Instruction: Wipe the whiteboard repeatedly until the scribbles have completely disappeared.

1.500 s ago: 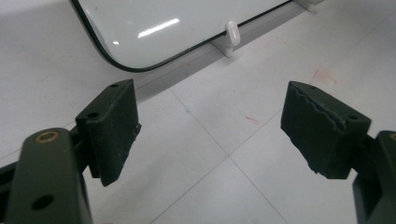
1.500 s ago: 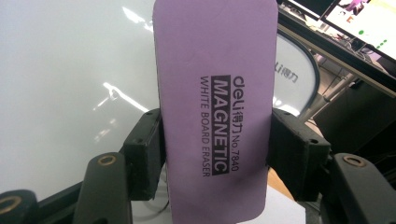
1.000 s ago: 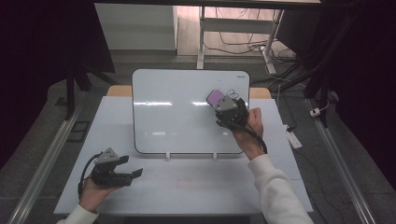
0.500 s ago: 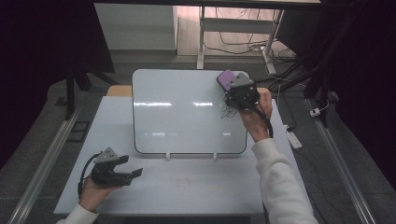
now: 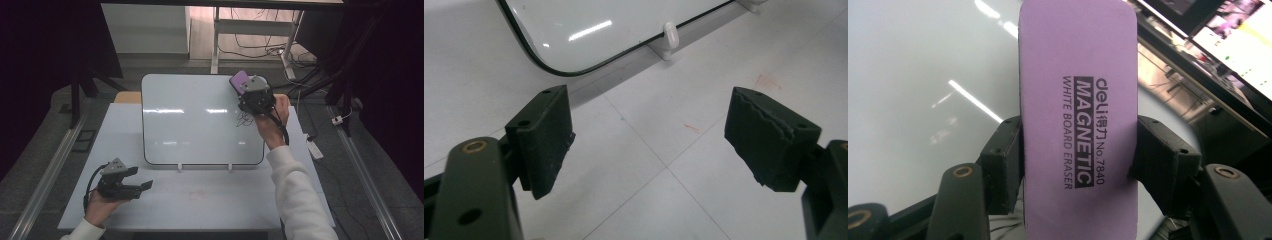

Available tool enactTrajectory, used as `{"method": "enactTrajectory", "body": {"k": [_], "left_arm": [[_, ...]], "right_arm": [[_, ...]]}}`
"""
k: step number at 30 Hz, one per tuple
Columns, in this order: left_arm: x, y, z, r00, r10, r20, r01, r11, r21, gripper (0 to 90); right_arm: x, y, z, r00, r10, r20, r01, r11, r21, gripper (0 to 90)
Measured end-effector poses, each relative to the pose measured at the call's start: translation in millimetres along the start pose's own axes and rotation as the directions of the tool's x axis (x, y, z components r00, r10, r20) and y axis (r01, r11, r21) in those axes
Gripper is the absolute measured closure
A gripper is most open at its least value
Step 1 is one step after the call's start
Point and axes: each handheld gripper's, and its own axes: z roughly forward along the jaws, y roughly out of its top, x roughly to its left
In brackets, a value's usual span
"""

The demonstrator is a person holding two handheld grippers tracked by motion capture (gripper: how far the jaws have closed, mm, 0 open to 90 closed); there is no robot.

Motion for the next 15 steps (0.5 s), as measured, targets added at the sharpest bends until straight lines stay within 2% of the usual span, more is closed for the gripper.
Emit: {"method": "enactTrajectory", "body": {"k": [2, 3, 4, 5, 6, 7, 8, 11, 12, 13, 15], "left_arm": [[0.1, -0.1, 0.4, 1.0000, -0.002, 0.000, 0.002, 1.0000, 0.000, 20.2], [0.2, -0.1, 0.5, 1.0000, -0.002, 0.000, 0.002, 1.0000, 0.001, 20.2], [0.3, -0.1, 0.5, 1.0000, -0.003, 0.001, 0.003, 1.0000, 0.000, 20.2], [0.4, 0.0, 0.6, 1.0000, -0.003, 0.000, 0.003, 1.0000, 0.000, 20.2], [0.5, 0.1, 0.6, 1.0000, -0.003, 0.000, 0.003, 1.0000, 0.000, 20.2], [0.5, 0.1, 0.6, 1.0000, -0.003, 0.000, 0.003, 1.0000, 0.000, 20.2], [0.3, 0.1, 0.6, 1.0000, -0.003, 0.001, 0.003, 1.0000, 0.001, 20.2], [0.1, -0.1, 0.1, 1.0000, 0.000, 0.000, 0.000, 1.0000, 0.000, 20.2], [0.2, -0.1, -0.3, 1.0000, 0.001, 0.002, -0.001, 1.0000, 0.000, 20.2], [-0.1, -0.2, -0.5, 1.0000, -0.002, 0.002, 0.002, 1.0000, -0.001, 20.3], [-0.1, -0.2, -0.7, 1.0000, -0.002, 0.002, 0.002, 1.0000, -0.002, 20.2]], "right_arm": [[-6.0, 2.1, 2.5, 0.9993, 0.036, -0.006, -0.036, 0.999, -0.007, 39.6], [-6.0, 2.1, 2.5, 0.9993, 0.036, -0.006, -0.036, 0.999, -0.007, 39.6], [-3.4, 2.7, 3.2, 0.9996, 0.028, -0.006, -0.028, 1.000, -0.010, 39.6], [6.5, 4.7, 3.6, 0.9994, -0.003, -0.034, 0.003, 1.000, -0.020, 39.6], [6.5, 4.7, 3.6, 0.9994, -0.003, -0.034, 0.003, 1.000, -0.020, 39.6], [19.6, 6.2, 3.6, 0.9970, -0.033, -0.070, 0.031, 0.999, -0.028, 39.6], [19.6, 6.2, 3.6, 0.9970, -0.033, -0.070, 0.031, 0.999, -0.028, 39.6], [37.3, 4.8, 3.6, 0.9914, -0.059, -0.117, 0.056, 0.998, -0.034, 39.6], [40.0, 4.1, 3.3, 0.9903, -0.063, -0.124, 0.059, 0.998, -0.033, 39.6], [44.1, 2.7, 1.9, 0.9886, -0.092, -0.119, 0.089, 0.995, -0.034, 39.7], [42.7, 2.9, 1.5, 0.9886, -0.089, -0.122, 0.085, 0.996, -0.033, 39.7]]}}
